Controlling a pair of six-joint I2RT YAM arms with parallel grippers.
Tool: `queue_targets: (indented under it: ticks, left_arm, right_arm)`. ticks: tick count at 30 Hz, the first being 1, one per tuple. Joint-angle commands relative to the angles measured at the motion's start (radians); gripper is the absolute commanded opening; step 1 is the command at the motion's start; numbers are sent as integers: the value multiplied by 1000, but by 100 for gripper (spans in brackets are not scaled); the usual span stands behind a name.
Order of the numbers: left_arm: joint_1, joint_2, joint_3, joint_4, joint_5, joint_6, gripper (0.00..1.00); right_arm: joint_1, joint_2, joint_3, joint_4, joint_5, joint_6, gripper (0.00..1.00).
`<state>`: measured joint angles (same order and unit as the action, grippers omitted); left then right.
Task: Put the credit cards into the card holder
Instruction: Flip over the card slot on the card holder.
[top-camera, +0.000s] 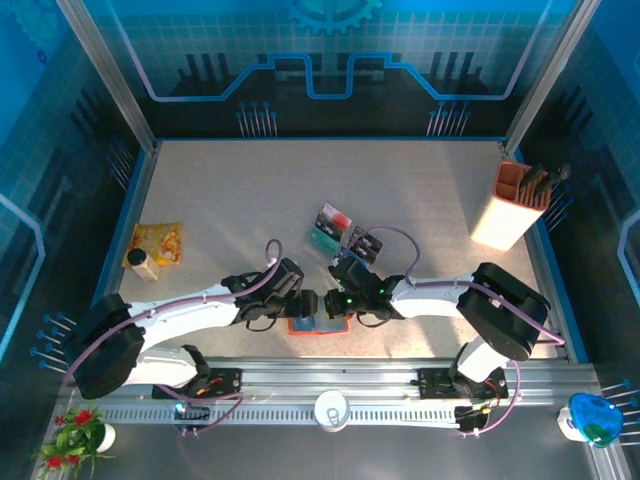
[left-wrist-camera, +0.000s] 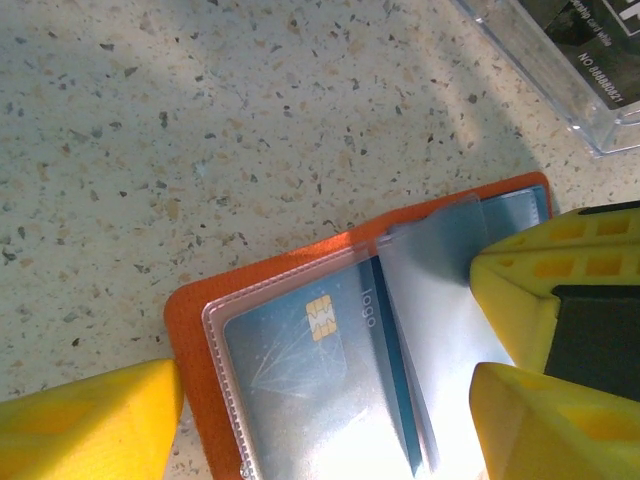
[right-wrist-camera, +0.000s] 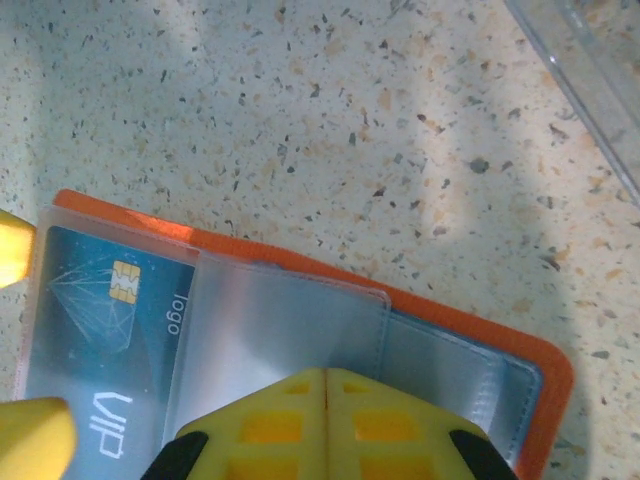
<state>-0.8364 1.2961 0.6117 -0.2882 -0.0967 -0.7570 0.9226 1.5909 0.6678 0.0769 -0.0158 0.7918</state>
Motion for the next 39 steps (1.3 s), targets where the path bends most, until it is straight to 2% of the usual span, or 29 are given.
queue_targets:
  ticks: [1,13,17,20,24,28,32,36,39]
  left_arm:
    - [-7,25,-13,31,2,24,77]
    - [-7,129,-5,51,-13,42,80]
    - [-9,154,-7,47,-11,43,73]
    - [-10,166,-13,55,-8,44,66]
    - [-13,178,-13,61,-6,42,64]
    - [-12,189,-9,63,-5,44,64]
    - [-13,178,0,59,-3,43,64]
    - [-14,125,27,17,-11,47,71]
    - [-14,66,50,-27,-20,46,75]
  right_arm:
    - [12,18,-22,33,-25,38,2]
    - [12,6,-61,92,-40,71,1]
    - [1,-45,-68,72,-35,64,3]
    - [-12,-106,-83,54,-18,67,14]
    - [-24,-149,-84,26,-8,59,30]
    - [-33,-147,-83,18,-11,49,34]
    - [-39,-147,-83,-1,-2,29,26]
    - [-42,-156,-71,-59,22,-11,11]
    - [-43,-163,-65,-81,28,-35,5]
